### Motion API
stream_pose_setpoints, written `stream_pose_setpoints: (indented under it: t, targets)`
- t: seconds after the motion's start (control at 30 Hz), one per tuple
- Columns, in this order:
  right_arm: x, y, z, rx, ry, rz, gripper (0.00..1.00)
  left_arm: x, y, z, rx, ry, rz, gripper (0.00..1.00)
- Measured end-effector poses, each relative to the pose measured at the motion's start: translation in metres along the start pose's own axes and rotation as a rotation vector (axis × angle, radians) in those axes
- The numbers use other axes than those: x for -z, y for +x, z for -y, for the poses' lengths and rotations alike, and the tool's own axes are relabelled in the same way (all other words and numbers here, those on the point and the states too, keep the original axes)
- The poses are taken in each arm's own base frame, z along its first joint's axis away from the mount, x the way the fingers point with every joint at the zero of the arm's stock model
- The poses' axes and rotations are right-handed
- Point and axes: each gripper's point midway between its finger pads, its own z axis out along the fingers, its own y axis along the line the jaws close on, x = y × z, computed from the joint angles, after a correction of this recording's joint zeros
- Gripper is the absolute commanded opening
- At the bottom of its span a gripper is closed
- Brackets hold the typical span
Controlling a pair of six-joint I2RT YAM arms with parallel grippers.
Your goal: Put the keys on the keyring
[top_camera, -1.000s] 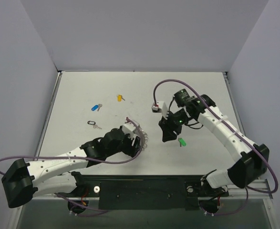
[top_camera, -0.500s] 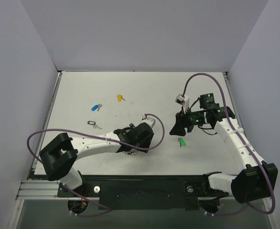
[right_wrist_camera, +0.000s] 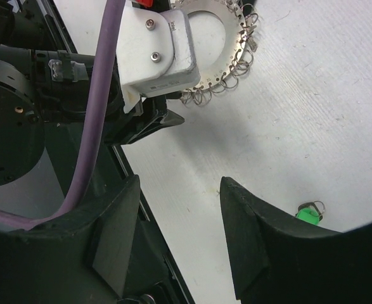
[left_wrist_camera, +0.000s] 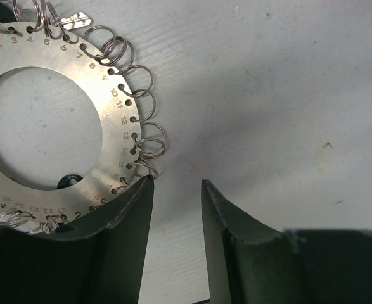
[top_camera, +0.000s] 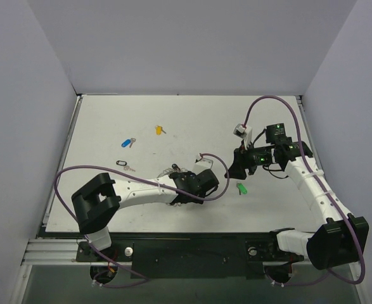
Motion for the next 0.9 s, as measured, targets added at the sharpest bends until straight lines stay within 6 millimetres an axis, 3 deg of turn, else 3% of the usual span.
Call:
stream_pose_setpoints:
  t: [0.33, 0.5, 0.7, 0.9]
  targets:
    - [-0.001, 0.001, 0.001, 0.005, -0.001, -0.004, 0.49, 0.002, 0.005, -0.004, -0.019, -0.007, -0.013, 0.45]
    - [-0.004, 0.005, 0.002, 0.01, -0.015, -0.017, 0.48, 0.015, 0.015, -0.022, -0.018, 0.009, 0.006, 0.49]
    - [-0.017, 0.018, -0.003, 0.018, -0.061, -0.071, 0.48, 0.041, 0.003, -0.042, 0.062, 0.078, 0.102, 0.5]
    - [-0.037, 0.031, -0.014, 0.041, -0.107, -0.141, 0.47, 0.047, 0.006, -0.063, 0.156, 0.105, 0.151, 0.47]
